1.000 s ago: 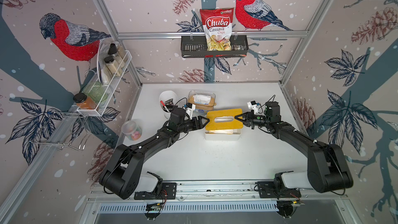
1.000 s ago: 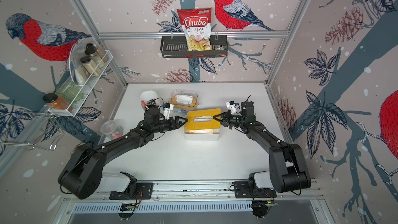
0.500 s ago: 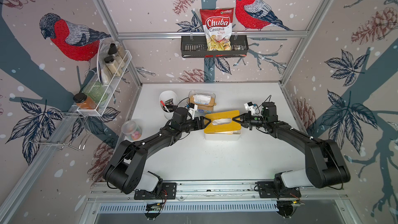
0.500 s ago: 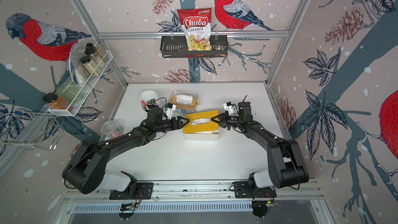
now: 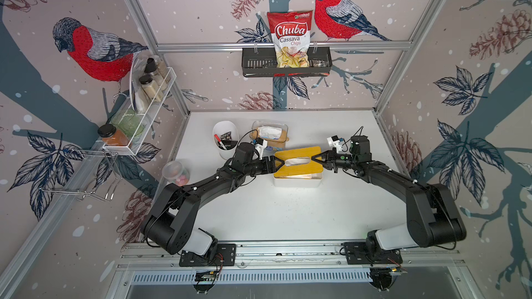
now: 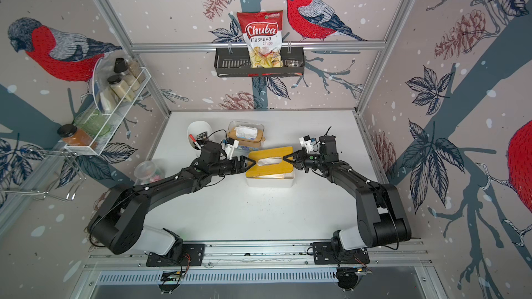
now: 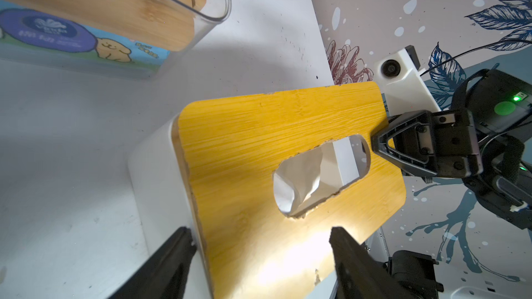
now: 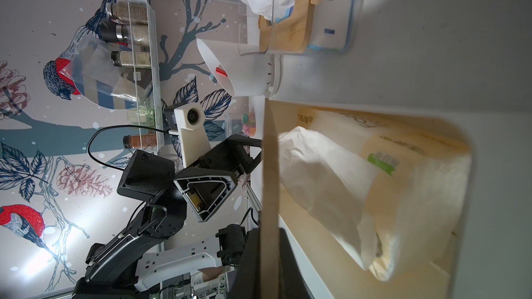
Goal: Put the tissue paper into the tissue box
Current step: Close the box lid on the tissue box.
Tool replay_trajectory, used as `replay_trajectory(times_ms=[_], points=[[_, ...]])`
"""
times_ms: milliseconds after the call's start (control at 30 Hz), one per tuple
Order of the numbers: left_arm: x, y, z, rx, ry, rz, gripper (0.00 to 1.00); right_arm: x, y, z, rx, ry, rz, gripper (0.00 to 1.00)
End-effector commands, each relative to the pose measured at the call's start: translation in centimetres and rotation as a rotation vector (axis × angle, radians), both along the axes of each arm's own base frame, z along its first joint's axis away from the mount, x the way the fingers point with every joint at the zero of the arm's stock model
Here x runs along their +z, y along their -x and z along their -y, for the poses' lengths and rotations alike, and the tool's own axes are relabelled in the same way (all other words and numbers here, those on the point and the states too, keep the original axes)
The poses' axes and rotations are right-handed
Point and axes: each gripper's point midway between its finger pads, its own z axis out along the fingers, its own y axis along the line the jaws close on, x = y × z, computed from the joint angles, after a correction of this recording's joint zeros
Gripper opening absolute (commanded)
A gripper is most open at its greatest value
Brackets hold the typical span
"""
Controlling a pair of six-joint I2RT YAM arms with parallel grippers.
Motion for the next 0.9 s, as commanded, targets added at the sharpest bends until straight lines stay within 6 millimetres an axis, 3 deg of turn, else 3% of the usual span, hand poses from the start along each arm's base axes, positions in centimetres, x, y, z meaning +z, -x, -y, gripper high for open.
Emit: replay_trajectory(times_ms=[0,867], points=[[0.2,0.0,0.3,-0.020,-0.002,0.017,0.78,0.3,0.0,-0.4,0.027,-0.004,0.033,0.00],[-0.2,0.0,0.7,-0.029,-0.045,0.022,0.79,-1.3,0.2,-0.4,0.036,0.037,0.005,0.00]])
